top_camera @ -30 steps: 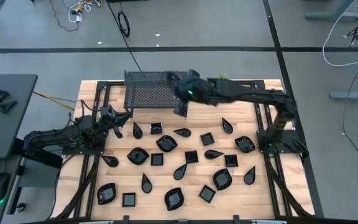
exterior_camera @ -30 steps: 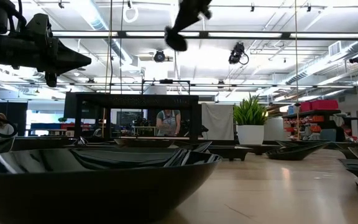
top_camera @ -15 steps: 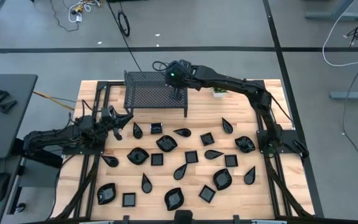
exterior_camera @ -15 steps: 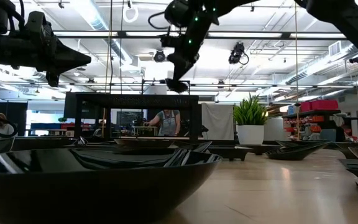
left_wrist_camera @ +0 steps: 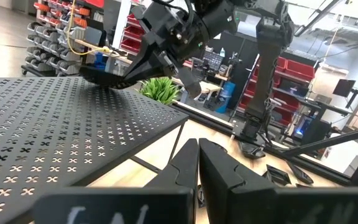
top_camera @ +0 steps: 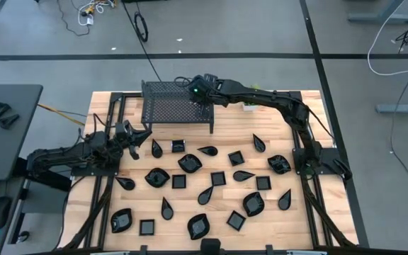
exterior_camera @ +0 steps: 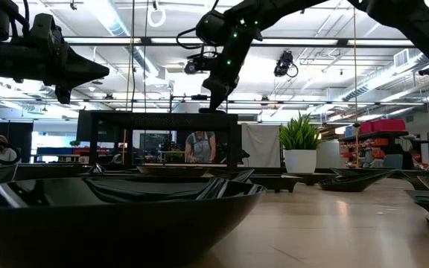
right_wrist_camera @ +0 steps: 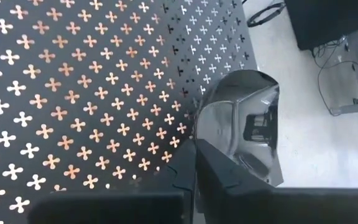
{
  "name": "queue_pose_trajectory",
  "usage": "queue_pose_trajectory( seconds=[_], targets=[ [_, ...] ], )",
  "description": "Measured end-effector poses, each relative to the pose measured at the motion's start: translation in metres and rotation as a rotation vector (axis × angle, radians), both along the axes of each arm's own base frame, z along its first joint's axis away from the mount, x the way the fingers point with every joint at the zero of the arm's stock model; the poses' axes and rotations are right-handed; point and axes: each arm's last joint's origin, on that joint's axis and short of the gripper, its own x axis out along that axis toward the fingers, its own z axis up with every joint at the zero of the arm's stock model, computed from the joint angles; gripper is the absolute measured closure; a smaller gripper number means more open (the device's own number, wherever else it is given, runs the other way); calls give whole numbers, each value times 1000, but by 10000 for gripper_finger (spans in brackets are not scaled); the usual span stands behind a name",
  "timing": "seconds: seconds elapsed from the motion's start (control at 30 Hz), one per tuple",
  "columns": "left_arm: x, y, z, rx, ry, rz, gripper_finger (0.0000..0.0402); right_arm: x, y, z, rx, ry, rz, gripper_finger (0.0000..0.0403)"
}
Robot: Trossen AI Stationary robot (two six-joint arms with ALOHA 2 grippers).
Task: Pick & Place Mini shaped plates
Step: Put the black leaf-shaped plate on the shelf, then put the black drop-shaped plate on the shelf
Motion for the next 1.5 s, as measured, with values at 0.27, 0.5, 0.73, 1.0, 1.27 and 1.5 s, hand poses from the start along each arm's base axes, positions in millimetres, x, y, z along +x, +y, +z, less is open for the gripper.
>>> queue_pose_trajectory(
  seconds=[0.27, 0.5, 0.73, 1.0, 1.27, 1.5],
  targets=[
    [0, 0, 0, 0, 0, 0, 385, 2, 3, -1, 1, -7, 18, 346],
    [0, 0, 0, -1, 0, 0, 385, 4, 16, 6, -16, -8, 66, 277],
    [0, 0, 0, -47, -20, -6, 385, -7, 71, 63, 3, -190, 111, 245],
    [1, -2, 0, -58, -25, -67, 385, -5, 175, 74, 216, -354, 319, 260],
    [1, -11, 10, 39, 40, -308, 385, -6, 265, -10, 315, -415, 434, 287],
    [8, -27, 37, 62, 298, -482, 385, -20, 281, -48, 371, -464, 233, 311]
  ],
)
